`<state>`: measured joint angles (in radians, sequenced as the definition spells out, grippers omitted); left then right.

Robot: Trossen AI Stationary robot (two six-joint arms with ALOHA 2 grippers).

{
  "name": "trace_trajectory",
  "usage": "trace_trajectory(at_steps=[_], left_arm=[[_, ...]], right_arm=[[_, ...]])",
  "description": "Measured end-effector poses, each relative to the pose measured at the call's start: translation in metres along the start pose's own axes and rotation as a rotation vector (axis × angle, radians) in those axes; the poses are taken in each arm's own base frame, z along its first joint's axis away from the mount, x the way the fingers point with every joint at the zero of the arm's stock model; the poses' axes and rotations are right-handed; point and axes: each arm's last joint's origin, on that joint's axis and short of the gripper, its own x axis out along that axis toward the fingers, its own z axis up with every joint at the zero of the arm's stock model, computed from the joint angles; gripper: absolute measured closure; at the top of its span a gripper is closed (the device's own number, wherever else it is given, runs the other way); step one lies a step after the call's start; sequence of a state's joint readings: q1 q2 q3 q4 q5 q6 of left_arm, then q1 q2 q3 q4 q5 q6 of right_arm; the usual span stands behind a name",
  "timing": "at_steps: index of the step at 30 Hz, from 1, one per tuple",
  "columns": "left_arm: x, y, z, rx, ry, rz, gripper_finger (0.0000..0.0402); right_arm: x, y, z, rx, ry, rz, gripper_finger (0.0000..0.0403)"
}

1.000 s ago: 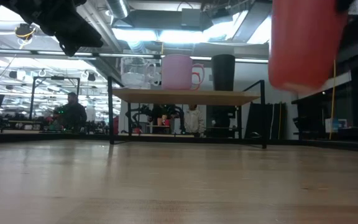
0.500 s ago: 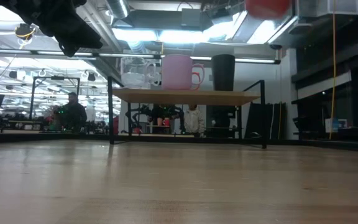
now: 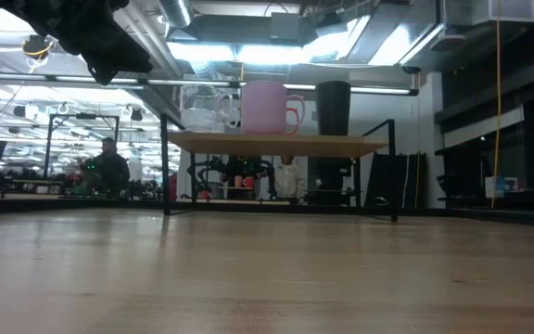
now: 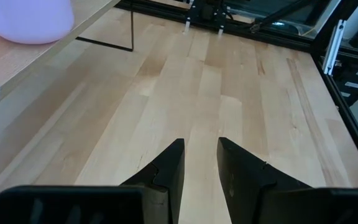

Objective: Stack small to large cups/mugs on shelf
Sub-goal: Put the orange mug on top of the shelf

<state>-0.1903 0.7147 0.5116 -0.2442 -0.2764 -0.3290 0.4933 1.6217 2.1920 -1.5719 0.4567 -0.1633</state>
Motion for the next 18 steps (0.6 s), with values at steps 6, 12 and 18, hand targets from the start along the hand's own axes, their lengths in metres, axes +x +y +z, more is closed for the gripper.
trace_trajectory(at_steps=[6, 12, 18], left_arm=[[0.0, 0.0, 0.0, 0.0, 0.002, 0.001, 0.0312], [0.0, 0.0, 0.0, 0.001, 0.002, 0.001, 0.0312], [0.0, 0.0, 0.0, 0.001, 0.002, 0.002, 0.0312]], right_arm=[[-0.007, -0.044, -0.017, 0.061, 0.006, -0.086, 0.0392], [0.001, -0.085, -0.038, 0.132, 0.056, -0.094, 0.0392], [0.012, -0.12, -0.06, 0.219, 0.098, -0.064, 0.0391]])
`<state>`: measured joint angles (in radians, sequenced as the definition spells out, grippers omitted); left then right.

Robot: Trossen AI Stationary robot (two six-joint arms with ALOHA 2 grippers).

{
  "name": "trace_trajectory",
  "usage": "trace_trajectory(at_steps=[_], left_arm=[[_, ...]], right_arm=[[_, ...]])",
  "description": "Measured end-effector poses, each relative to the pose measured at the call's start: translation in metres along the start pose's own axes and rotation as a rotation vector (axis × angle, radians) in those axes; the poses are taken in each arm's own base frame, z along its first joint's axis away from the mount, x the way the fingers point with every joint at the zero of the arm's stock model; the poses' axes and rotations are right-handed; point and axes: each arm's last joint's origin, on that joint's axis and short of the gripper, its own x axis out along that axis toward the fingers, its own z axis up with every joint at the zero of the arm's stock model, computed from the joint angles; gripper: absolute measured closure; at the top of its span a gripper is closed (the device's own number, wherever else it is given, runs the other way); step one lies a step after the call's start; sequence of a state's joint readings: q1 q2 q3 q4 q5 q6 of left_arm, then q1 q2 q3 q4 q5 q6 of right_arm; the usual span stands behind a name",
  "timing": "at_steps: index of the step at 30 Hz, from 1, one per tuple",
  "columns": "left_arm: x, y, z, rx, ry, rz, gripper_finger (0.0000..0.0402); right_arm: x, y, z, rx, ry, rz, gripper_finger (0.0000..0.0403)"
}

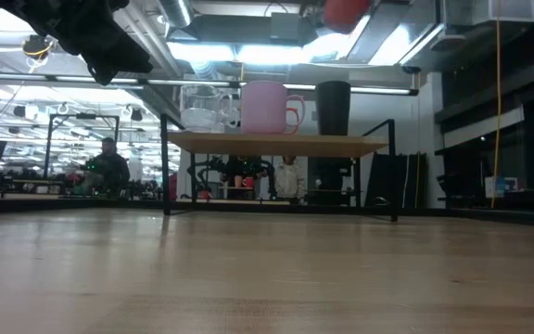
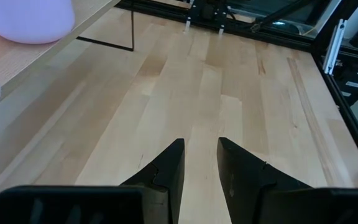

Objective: Stack small to large cups/mugs on shelf
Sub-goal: Put the orange mug on top of the shelf

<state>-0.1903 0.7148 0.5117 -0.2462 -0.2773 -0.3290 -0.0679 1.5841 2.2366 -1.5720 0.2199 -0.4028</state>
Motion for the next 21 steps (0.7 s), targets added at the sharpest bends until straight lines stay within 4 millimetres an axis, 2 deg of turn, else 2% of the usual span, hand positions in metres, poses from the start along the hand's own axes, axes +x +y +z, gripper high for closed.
trace_trajectory(at_steps=[8, 13, 21], left_arm=[[0.0, 0.0, 0.0, 0.0, 0.0, 0.001, 0.0312], [0.0, 0.0, 0.0, 0.021, 0.002, 0.001, 0.0312], [0.0, 0.0, 0.0, 0.049, 0.001, 0.002, 0.0312]], right_arm=[[0.007, -0.034, -0.016, 0.064, 0.023, -0.02, 0.0391], [0.013, -0.048, -0.022, 0.121, -0.01, 0.061, 0.0391], [0.042, -0.059, -0.02, 0.15, 0.057, 0.098, 0.0391]])
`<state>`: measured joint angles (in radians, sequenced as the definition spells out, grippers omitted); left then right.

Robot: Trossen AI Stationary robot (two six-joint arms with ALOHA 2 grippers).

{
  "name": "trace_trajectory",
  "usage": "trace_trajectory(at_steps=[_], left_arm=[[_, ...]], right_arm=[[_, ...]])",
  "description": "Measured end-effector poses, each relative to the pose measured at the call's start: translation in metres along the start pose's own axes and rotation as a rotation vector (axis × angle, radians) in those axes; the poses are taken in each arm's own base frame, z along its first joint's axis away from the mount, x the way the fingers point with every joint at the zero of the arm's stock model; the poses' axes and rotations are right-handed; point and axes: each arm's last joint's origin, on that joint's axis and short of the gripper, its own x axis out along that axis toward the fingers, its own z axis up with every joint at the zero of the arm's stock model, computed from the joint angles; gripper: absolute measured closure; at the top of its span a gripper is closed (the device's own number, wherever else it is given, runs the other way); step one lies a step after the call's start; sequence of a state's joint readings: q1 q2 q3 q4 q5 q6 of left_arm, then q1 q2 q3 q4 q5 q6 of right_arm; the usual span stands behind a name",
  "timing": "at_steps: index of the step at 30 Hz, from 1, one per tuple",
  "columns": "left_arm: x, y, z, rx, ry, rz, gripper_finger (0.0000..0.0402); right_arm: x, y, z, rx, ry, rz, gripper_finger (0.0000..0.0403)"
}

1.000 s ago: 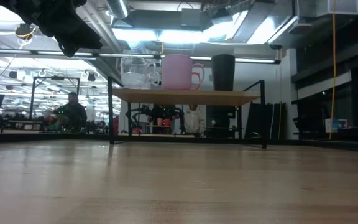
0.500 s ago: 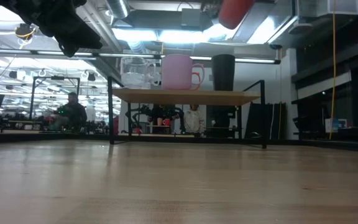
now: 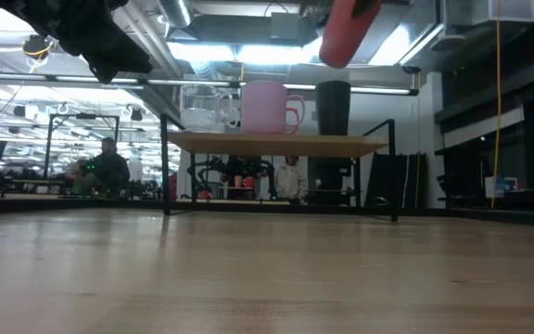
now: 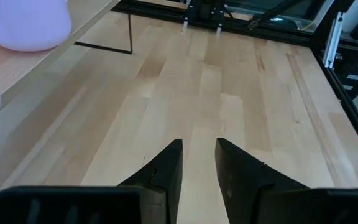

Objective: Stack small to large cups/mugs on shelf
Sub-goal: Put the orange mug on top of the shelf

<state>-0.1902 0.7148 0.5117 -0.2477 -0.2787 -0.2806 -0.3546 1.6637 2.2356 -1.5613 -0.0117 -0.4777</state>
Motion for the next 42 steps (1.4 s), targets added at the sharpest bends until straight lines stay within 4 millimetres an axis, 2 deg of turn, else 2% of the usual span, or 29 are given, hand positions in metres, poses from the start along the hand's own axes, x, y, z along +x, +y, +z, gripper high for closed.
trace_trajectory(at_steps=[15, 25, 32, 38, 42], left_arm=[[0.0, 0.0, 0.0, -0.002, 0.0, 0.0, 0.0312], [0.0, 0.0, 0.0, -0.004, -0.001, 0.0, 0.0312], [0.0, 0.0, 0.0, -0.005, -0.001, 0.0, 0.0312], [0.0, 0.0, 0.0, -0.007, -0.002, 0.0, 0.0312], [0.0, 0.0, 0.0, -0.025, -0.002, 0.0, 0.0312]], right_arm=[[0.041, -0.018, 0.006, 0.036, 0.095, 0.052, 0.0391], [0.03, -0.013, 0.001, 0.079, 0.036, 0.124, 0.0391], [0.035, 0.001, -0.024, 0.078, 0.123, 0.166, 0.0391], [0.038, 0.002, -0.027, 0.072, 0.067, 0.136, 0.0391], [0.047, 0.004, -0.032, 0.074, 0.117, 0.16, 0.0391]])
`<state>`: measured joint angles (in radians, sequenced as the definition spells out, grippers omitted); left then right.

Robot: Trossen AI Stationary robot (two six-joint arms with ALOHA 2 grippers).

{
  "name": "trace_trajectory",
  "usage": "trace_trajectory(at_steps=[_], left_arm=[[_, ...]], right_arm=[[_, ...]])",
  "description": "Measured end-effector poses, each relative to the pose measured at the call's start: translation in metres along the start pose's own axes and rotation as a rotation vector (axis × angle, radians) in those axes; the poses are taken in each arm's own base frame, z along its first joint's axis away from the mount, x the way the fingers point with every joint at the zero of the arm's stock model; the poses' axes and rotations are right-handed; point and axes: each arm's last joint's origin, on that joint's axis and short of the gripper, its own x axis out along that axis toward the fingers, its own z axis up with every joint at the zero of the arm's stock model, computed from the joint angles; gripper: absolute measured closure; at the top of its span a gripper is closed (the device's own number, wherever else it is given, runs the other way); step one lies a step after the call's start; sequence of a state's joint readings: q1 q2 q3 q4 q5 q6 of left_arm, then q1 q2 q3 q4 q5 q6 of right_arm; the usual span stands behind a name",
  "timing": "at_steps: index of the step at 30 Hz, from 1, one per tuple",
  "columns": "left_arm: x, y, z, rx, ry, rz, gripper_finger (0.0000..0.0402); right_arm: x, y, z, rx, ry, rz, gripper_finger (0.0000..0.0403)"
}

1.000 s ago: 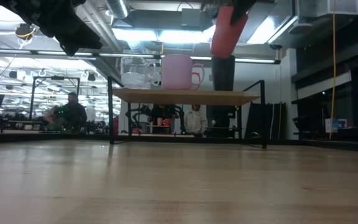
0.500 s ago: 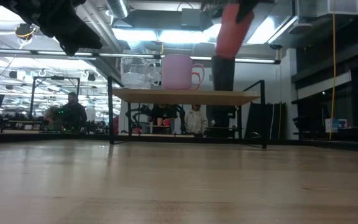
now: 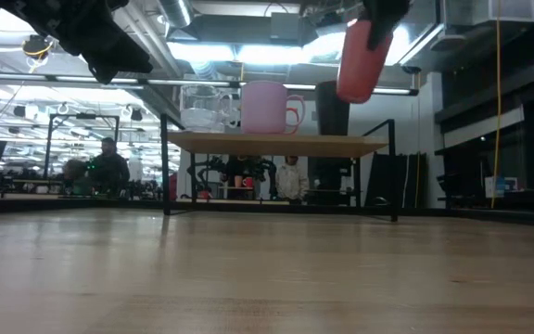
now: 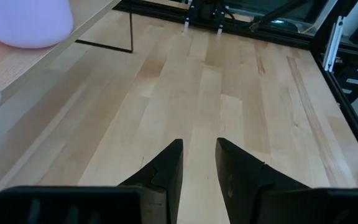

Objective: Stack small to large cups/mugs on shelf
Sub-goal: Put the orange mug on top of the shelf

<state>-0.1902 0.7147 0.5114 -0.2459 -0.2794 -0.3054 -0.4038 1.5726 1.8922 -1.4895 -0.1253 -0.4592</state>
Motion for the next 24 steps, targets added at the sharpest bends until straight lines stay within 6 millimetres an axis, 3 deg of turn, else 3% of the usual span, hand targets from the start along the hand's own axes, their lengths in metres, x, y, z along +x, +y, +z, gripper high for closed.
trace_trajectory(at_steps=[24], left_arm=[[0.0, 0.0, 0.0, 0.0, 0.0, 0.0, 0.0312]], right_arm=[[0.013, -0.004, 0.007, -0.006, -0.046, 0.006, 0.0391]])
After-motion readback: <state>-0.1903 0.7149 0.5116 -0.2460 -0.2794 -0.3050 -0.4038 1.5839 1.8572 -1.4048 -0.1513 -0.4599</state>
